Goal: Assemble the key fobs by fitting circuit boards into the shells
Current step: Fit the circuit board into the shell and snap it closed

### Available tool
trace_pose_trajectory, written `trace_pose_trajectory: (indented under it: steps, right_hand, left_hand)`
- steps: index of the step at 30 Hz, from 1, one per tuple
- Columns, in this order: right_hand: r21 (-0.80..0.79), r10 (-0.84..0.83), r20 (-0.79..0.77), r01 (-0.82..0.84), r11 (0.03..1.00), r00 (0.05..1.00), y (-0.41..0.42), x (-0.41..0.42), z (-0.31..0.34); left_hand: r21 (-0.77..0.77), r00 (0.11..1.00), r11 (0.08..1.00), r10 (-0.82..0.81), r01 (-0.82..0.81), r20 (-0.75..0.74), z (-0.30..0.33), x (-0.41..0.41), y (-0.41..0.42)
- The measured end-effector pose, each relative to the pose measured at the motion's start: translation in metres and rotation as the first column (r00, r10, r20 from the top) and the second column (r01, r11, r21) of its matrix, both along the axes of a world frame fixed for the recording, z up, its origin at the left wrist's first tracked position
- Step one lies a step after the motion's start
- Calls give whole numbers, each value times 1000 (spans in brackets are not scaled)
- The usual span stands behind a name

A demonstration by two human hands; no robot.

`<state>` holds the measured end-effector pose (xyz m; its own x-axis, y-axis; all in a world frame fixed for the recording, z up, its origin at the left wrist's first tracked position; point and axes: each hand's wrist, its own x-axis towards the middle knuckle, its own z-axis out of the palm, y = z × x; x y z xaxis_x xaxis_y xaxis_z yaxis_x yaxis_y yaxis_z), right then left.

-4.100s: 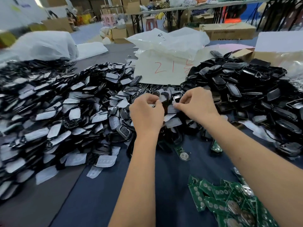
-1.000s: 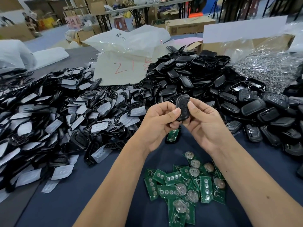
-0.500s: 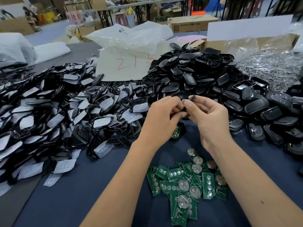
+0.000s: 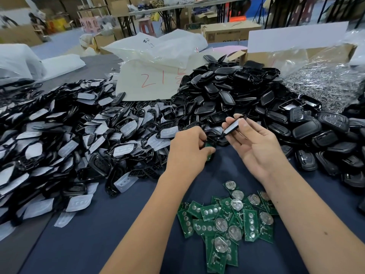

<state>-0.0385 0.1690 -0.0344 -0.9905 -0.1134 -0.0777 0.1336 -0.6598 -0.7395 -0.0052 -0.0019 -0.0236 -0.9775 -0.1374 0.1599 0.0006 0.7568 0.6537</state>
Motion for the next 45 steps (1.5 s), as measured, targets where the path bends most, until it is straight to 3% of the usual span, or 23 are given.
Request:
trace_pose_trajectory:
  steps: [2, 4, 7, 10, 16, 21, 35, 45]
  right_hand:
    - [0, 50, -10, -50, 999, 999, 1, 1, 0]
    - [38, 107, -37, -105, 994, 994, 1, 2, 1]
    - [99, 182, -31, -178, 979, 983, 0, 3, 0]
    - [120, 238, -35, -232, 965, 971, -2, 4, -1]
    - [127, 220, -41, -214, 969, 975, -3, 4, 1]
    - [142, 191, -20, -187, 972, 981, -4, 5, 2]
    - [232, 112, 5, -110, 966, 994, -3, 5, 3]
    - [192, 113, -10, -109, 975, 994, -2, 4, 2]
  left_hand:
    - [90, 994, 993, 85, -79, -66, -2, -3, -2]
    - [293, 989, 950, 133, -107, -68, -2, -7, -5]
    - [671, 992, 731, 104, -124, 70, -1, -9, -7]
    - [791, 987, 590, 68, -160, 148, 0, -9, -4]
    - [843, 976, 503, 10, -192, 217, 6, -7, -5]
    - [858, 979, 482, -6, -177, 205, 9, -5, -4]
    - [788, 998, 616, -20, -29, 53, 4, -4, -1]
    - [818, 997, 573, -16, -49, 71, -1, -7, -2]
